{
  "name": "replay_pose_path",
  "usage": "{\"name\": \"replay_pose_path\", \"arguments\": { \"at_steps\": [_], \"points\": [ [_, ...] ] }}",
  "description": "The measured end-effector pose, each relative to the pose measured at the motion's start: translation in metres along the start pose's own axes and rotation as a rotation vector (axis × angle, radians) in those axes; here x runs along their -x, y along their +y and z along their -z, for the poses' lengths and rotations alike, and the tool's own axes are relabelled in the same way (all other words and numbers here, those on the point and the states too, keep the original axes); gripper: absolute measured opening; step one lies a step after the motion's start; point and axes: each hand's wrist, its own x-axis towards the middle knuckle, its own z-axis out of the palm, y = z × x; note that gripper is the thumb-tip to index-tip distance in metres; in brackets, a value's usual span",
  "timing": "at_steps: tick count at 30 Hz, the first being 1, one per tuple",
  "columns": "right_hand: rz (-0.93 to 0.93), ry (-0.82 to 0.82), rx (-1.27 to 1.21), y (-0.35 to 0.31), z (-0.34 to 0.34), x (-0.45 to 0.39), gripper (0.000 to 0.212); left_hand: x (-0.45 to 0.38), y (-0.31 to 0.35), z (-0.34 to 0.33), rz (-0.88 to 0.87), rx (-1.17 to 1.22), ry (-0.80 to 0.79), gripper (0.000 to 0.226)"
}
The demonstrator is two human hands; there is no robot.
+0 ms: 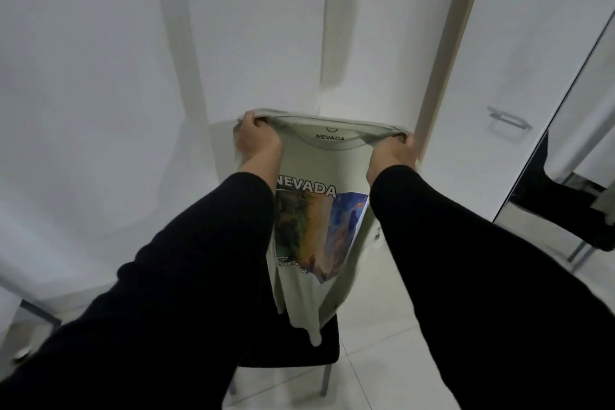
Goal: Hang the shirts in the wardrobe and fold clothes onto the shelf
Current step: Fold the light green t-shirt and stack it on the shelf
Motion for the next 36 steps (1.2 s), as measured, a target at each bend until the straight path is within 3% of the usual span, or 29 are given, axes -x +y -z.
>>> {"name": "replay_pose_path", "arguments": {
  "at_steps": [5,7,11,17,20,25,29,36],
  "points": [
    [-0.098,0.13,-0.206,-0.019,-0.007,0.0,0.036,0.006,0.017,0.002,-0.119,0.134,-0.101,0.029],
    [-0.087,0.133,-0.25,-0.028,-0.006,0.0,0.037,0.002,0.022,0.006,-0.1,0.25,-0.258,0.034],
    [-0.067,0.12,-0.275,-0.042,-0.001,-0.001,0.037,0.006,0.031,0.017,0.201,0.655,-0.729,0.04],
    [-0.016,0.094,-0.306,-0.045,0.001,-0.001,0.04,0.018,0.035,0.031,0.304,0.686,-1.079,0.059],
    [-0.029,0.049,-0.299,-0.047,0.001,0.004,0.039,0.019,0.033,0.034,0.314,0.62,-1.113,0.064],
    [-0.227,-0.211,-0.26,-0.039,0.003,-0.016,0.032,0.015,0.032,0.041,0.346,0.596,-1.113,0.063],
    [-0.327,-0.378,-0.116,-0.04,0.004,-0.008,0.053,0.008,0.026,0.045,0.362,0.599,-1.084,0.061],
    [-0.394,-0.704,0.132,-0.042,0.004,0.003,0.062,-0.007,0.004,0.056,0.391,0.583,-1.082,0.069]
  ]
}}
